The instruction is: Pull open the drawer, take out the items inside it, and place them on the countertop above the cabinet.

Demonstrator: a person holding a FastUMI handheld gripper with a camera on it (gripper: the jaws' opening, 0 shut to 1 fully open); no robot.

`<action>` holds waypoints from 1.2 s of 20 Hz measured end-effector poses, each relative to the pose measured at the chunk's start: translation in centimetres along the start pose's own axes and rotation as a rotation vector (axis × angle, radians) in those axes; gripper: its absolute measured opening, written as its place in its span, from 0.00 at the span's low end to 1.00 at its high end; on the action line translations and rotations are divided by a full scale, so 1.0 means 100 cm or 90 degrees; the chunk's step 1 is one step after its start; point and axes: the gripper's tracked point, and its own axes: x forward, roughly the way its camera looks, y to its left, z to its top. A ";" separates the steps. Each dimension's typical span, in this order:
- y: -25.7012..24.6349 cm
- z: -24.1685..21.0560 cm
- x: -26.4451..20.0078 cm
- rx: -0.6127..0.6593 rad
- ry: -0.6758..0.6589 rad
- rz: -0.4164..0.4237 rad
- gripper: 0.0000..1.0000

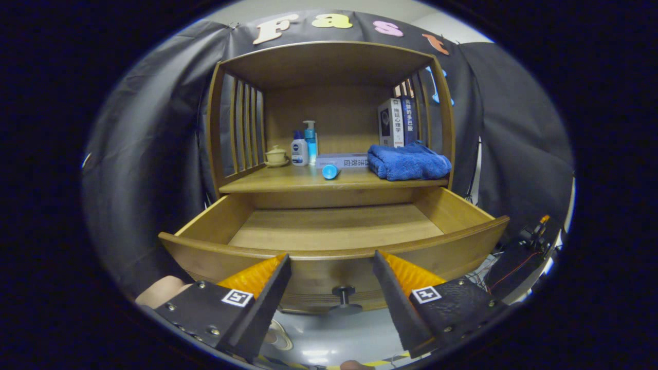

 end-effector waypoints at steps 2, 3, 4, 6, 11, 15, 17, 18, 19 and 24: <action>0.000 0.001 0.001 0.006 0.001 0.001 0.97; 0.000 0.002 0.002 0.005 0.001 0.001 0.97; -0.001 0.002 0.003 0.005 0.001 0.001 0.97; 0.000 0.003 0.007 0.006 0.003 0.002 0.97; 0.002 0.018 0.024 0.008 -0.020 0.002 0.97; 0.002 0.020 0.036 0.016 -0.011 0.001 0.97; 0.005 0.023 0.046 0.016 -0.013 0.000 0.96; 0.006 0.027 0.055 0.013 -0.019 -0.003 0.97; 0.007 0.027 0.062 0.011 -0.020 -0.007 0.97; 0.006 0.033 0.083 0.024 -0.024 0.004 0.97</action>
